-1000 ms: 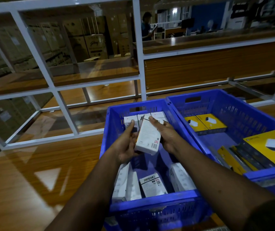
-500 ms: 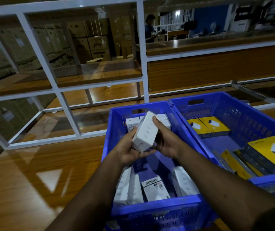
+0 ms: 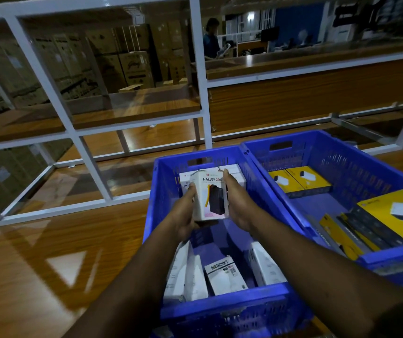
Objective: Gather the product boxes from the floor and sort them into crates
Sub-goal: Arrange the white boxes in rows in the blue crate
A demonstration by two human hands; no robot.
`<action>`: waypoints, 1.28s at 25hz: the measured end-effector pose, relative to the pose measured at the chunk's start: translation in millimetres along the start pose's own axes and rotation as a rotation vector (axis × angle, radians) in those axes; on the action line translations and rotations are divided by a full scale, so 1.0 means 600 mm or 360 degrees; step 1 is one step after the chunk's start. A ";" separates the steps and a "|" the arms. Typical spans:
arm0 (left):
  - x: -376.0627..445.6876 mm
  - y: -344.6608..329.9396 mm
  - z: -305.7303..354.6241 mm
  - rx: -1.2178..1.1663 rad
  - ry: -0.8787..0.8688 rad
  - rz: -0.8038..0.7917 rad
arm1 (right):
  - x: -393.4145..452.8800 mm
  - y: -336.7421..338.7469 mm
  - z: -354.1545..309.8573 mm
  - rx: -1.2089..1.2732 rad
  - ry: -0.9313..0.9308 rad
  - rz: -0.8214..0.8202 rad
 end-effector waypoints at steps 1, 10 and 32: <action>0.002 0.002 0.001 -0.0018 -0.0012 -0.0013 | -0.001 0.001 0.000 0.0072 0.0002 0.0000; 0.013 0.011 0.007 0.0175 -0.0173 0.0104 | 0.008 0.001 0.018 -0.0242 0.0077 0.0001; 0.037 0.051 0.010 0.0559 -0.0209 0.0496 | 0.130 0.086 0.150 -0.0471 -0.0432 0.0421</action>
Point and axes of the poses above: each hand's wrist, its own x-axis towards the middle knuckle, its own y-axis out of the back of the hand, z = x × y, the point moved 7 cm from there along x, towards the middle knuckle, and after that the axes turned 6 degrees about -z, right-handed, at the moved point
